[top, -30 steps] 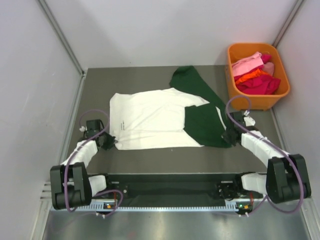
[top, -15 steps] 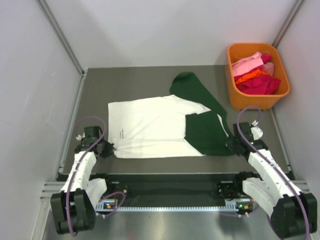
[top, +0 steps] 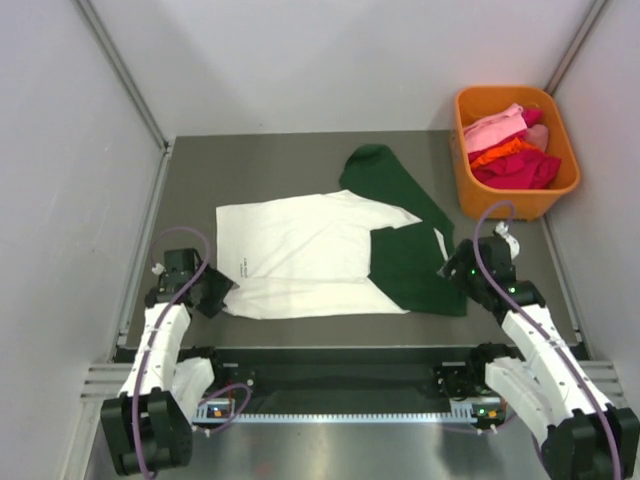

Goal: Fold and stack the t-shirts
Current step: Fold the tshirt

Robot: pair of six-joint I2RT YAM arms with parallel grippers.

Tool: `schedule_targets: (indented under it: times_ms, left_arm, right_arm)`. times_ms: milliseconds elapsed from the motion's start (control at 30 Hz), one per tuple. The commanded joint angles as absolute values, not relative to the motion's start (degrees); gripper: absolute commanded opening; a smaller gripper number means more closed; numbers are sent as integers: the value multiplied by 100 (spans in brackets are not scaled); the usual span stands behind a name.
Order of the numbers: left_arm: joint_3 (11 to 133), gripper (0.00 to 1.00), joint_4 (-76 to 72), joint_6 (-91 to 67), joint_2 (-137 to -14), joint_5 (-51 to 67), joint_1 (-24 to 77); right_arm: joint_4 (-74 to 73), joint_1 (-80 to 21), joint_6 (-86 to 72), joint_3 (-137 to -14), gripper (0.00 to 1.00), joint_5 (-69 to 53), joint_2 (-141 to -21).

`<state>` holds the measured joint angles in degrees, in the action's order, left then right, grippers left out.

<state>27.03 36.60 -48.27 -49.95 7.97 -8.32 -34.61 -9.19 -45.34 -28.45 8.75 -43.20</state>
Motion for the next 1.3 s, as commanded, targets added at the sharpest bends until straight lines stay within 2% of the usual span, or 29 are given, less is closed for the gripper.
schedule_targets:
  times_ms: [0,233,367,433,467,533,567,633,733,767,1033,1100,1267]
  left_arm:
    - [3277,63,3770,-4624,-4790,800,-861]
    - [4603,67,3964,-3938,-5317,220,-870]
    - [4974,69,3289,-3455,-5695,1106,-870]
    - [5062,76,2963,-3314,-5923,1415,-861]
    - [5115,80,2910,-3348,-6020,1328,-870]
    - [5081,81,2586,-3489,-6240,1256,-853]
    - [5028,86,2410,-3550,-6310,1309,-870]
    - [4887,91,1970,-3770,-6503,1406,-861]
    - [4764,91,1530,-4069,-6741,1380,-853]
    - [4746,91,1425,-4122,-6776,1371,-861]
    - [4667,91,739,-4394,-7145,1125,-853]
    - [4702,90,642,-4412,-7294,1108,-861]
    - [4720,89,589,-4412,-7523,1169,-861]
  right_arm:
    - [-2146,-896,-3499,-3558,71,-435,-4717]
    - [-1872,-1081,-2532,-5289,72,-888,-6519]
    - [-2039,-1204,-2111,-6422,72,-756,-7452]
    - [-2048,-1239,-1978,-6740,74,-642,-7926]
    - [-2065,-1248,-1925,-7072,80,-546,-8084]
    - [-2214,-1257,-1881,-7625,82,-264,-8577]
    - [-2250,-1257,-1803,-7803,84,-220,-8752]
    - [-2399,-1248,-1749,-8363,87,-45,-9236]
    - [-2557,-1231,-1740,-9084,94,237,-9877]
    - [-2575,-1230,-1758,-9244,100,237,-10036]
    - [-3085,-1055,-1609,-11449,100,18,-11723]
    - [-2989,-967,-1626,-11706,91,-156,-12048]
    - [-2541,-756,-1687,-12267,87,-491,-12716]
